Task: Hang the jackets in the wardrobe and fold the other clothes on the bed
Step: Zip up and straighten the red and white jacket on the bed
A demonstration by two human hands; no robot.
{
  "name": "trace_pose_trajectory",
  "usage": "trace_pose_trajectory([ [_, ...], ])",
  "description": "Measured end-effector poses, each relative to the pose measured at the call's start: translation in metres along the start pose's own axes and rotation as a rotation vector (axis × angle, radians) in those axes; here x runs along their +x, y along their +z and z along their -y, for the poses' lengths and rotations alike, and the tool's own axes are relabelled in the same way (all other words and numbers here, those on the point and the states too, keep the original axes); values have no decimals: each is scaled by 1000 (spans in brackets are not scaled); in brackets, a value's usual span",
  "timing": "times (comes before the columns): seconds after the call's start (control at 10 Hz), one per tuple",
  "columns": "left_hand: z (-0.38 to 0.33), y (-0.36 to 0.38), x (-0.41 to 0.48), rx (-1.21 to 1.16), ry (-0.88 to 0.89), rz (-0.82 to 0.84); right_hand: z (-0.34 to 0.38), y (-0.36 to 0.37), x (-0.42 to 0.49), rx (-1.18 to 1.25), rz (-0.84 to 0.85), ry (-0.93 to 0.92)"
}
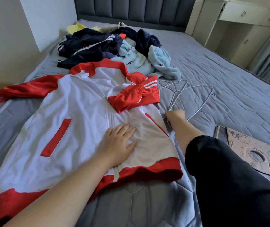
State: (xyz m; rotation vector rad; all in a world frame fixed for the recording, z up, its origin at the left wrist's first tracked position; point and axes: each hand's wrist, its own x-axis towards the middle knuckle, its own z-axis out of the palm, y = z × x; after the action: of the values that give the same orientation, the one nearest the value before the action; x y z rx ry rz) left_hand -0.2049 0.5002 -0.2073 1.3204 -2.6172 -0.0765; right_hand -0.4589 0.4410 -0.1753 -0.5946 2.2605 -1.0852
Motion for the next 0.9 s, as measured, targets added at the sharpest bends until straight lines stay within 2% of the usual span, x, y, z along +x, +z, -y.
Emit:
trace_pose_trajectory([
  [0.2, 1, 1, -1, -1, 5, -6, 1, -6, -15, 37, -4, -15],
  [0.3, 1, 1, 0, -17, -1, -5, -1, -18, -10, 98, -58, 82],
  [0.4, 1, 1, 0, -13, -5, -2, -5, -36, -9, 644, -182, 63],
  [0.5, 0, 1, 0, -24, -3, -5, 2, -47, 1, 703, -244, 76],
  [0.6, 2, 1, 1, -135, -17, -17, 12, -52, -3, 769, -235, 37],
  [0.7, 4, -2, 7, -497, -125, -51, 28, -45, -15, 874, -100, 12],
  [0.8, 7, -19, 11, -1052, -353, -60, 45, -25, -31, 914, 150, -44],
  [0.9, 18, -42, 20, -1412, -462, -108, 49, -6, -52, 787, 580, -106],
])
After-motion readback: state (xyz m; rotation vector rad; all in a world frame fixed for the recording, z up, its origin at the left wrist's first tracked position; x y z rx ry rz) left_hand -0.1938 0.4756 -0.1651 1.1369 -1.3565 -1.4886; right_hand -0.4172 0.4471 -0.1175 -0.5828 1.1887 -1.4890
